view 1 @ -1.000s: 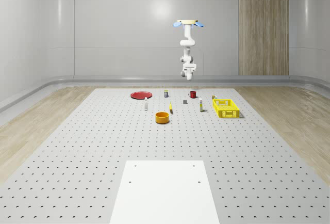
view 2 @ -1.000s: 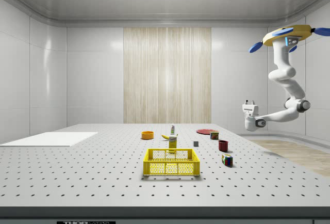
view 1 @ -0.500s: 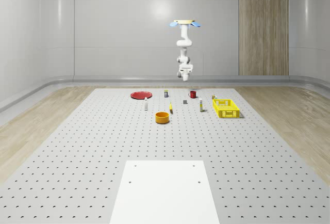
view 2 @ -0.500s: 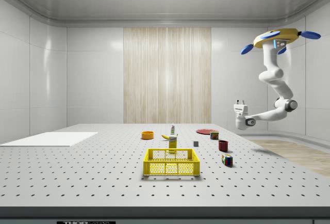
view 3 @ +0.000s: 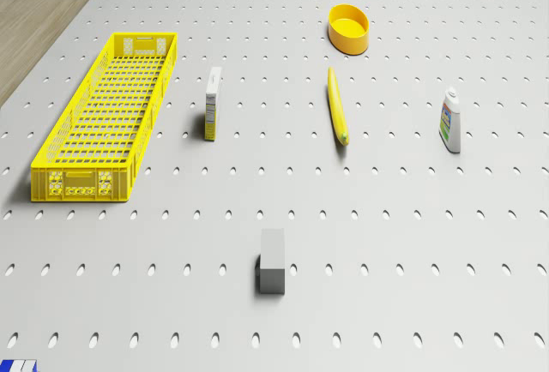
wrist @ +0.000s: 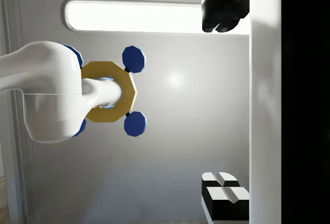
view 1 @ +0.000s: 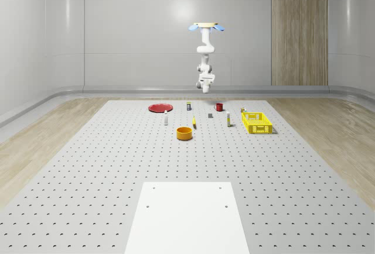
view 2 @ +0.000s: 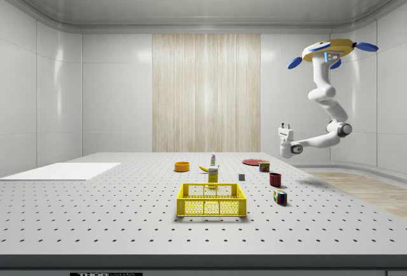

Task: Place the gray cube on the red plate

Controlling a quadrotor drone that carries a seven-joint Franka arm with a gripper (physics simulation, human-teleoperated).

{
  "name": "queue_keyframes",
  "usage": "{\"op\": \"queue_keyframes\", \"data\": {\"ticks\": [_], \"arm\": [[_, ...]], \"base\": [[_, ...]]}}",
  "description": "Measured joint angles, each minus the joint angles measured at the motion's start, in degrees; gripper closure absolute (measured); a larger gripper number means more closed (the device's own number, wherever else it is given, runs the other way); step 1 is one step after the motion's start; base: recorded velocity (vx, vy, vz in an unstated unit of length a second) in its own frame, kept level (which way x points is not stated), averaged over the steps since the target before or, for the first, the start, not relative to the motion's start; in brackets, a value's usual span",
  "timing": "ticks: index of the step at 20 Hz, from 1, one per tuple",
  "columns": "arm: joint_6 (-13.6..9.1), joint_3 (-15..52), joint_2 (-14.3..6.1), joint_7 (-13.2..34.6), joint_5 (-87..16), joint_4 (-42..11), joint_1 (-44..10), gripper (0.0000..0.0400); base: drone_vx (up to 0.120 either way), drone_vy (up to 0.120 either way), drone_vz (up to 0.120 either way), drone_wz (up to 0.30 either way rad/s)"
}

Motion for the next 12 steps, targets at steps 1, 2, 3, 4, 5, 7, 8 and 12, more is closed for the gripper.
{"op": "queue_keyframes", "data": {"ticks": [1,2,3,4,5,7,8,12], "arm": [[0.05,0.48,-0.04,0.09,-0.68,-0.07,-0.15,0.0],[0.1,1.06,-0.08,0.2,-1.48,-0.15,-0.32,0.0],[0.16,1.73,-0.13,0.32,-2.43,-0.25,-0.53,0.0],[0.22,2.53,-0.19,0.47,-3.56,-0.38,-0.78,0.0],[0.29,3.47,-0.25,0.65,-4.88,-0.55,-1.07,0.0],[0.45,5.87,-0.42,1.12,-8.28,-1.07,-1.82,0.0],[0.55,7.39,-0.54,1.42,-10.44,-1.48,-2.3,0.0],[1.17,16.2,-1.41,3.38,-23.19,-4.97,-5.2,0.0]], "base": [[0.12,-0.12,0.0,0.0],[0.12,-0.12,0.0,0.0],[0.12,-0.12,0.0,0.0],[0.12,-0.12,0.0,0.0],[0.12,-0.12,0.0,0.0],[0.12,-0.02,0.0,0.0],[0.12,0.0,0.0,0.0],[0.12,0.0,-0.06,0.0]]}}
